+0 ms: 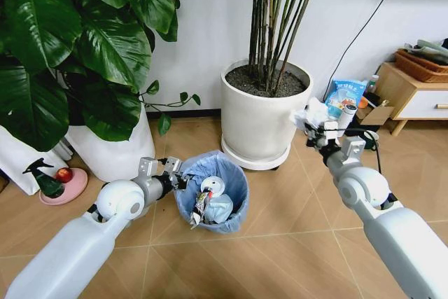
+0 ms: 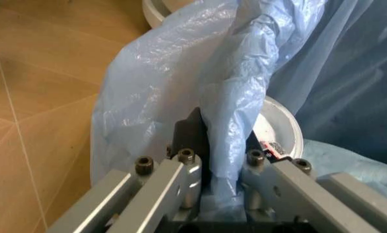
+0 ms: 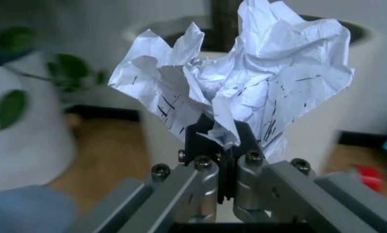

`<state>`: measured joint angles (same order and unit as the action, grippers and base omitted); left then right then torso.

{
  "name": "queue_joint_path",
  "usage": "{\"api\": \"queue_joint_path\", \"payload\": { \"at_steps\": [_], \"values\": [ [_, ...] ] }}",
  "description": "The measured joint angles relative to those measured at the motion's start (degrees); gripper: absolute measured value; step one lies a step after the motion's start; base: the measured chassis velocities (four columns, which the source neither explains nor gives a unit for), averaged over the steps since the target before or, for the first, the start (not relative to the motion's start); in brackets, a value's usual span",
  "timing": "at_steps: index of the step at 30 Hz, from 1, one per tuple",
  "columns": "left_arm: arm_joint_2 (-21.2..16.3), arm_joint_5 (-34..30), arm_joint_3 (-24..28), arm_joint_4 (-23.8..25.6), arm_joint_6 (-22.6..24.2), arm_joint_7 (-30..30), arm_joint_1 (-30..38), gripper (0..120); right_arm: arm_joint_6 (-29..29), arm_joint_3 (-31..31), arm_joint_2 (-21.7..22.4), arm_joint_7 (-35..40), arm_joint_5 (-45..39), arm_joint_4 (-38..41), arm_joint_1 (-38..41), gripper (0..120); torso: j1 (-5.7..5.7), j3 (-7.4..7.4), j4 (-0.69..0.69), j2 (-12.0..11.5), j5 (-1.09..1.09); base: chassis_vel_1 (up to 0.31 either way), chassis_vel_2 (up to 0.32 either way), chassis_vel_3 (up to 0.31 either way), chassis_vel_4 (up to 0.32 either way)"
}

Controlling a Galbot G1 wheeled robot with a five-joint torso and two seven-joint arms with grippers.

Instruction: Pick up the trash bin and place the garbage on the floor into it.

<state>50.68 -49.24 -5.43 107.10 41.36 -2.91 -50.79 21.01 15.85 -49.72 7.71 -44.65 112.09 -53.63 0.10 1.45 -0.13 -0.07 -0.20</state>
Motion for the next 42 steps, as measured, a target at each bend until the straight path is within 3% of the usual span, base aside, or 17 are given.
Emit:
{"api": "queue_joint_path", "payload": {
  "at_steps": [15,24,35,38,40,42],
  "values": [
    [2.3,-1.5,2.1,-3.2,0.6,-0.6,3.5,2,3.4,-20.4,1.0,-3.0,-10.4,7.4,7.3,0,0.01,0.00,0.00,0.0,0.02,0.000,0.000,0.000,0.000],
    [2.3,-1.7,1.8,-3.6,0.6,-0.6,3.7,2,5.5,-24.2,0.1,-2.7,-9.5,6.4,6.2,0,0.01,0.00,0.00,0.0,0.03,0.000,0.000,0.000,0.000],
    [2.7,-1.7,1.6,-3.3,0.6,-1.0,3.7,2,7.3,-23.9,-0.7,-2.2,-9.0,5.6,6.5,38,0.01,0.00,0.00,0.0,0.02,0.000,0.000,0.000,0.000],
    [2.6,-1.6,1.6,-2.9,0.6,-1.1,3.5,2,7.3,-23.0,-0.7,-2.2,-8.9,5.1,6.6,53,0.01,0.00,0.00,0.0,0.02,0.000,0.000,0.000,0.000],
    [2.6,-1.6,1.6,-2.8,0.6,-1.1,3.4,2,7.3,-22.7,-0.7,-2.2,-8.8,5.0,6.6,55,0.01,0.01,0.00,0.0,0.02,0.000,0.000,0.000,0.000],
    [2.6,-1.6,1.5,-2.5,0.6,-1.2,3.3,2,6.9,-22.0,-0.8,-2.2,-8.6,4.9,6.4,68,0.01,0.00,0.00,0.0,0.03,0.000,0.000,0.000,0.000]
  ]
}}
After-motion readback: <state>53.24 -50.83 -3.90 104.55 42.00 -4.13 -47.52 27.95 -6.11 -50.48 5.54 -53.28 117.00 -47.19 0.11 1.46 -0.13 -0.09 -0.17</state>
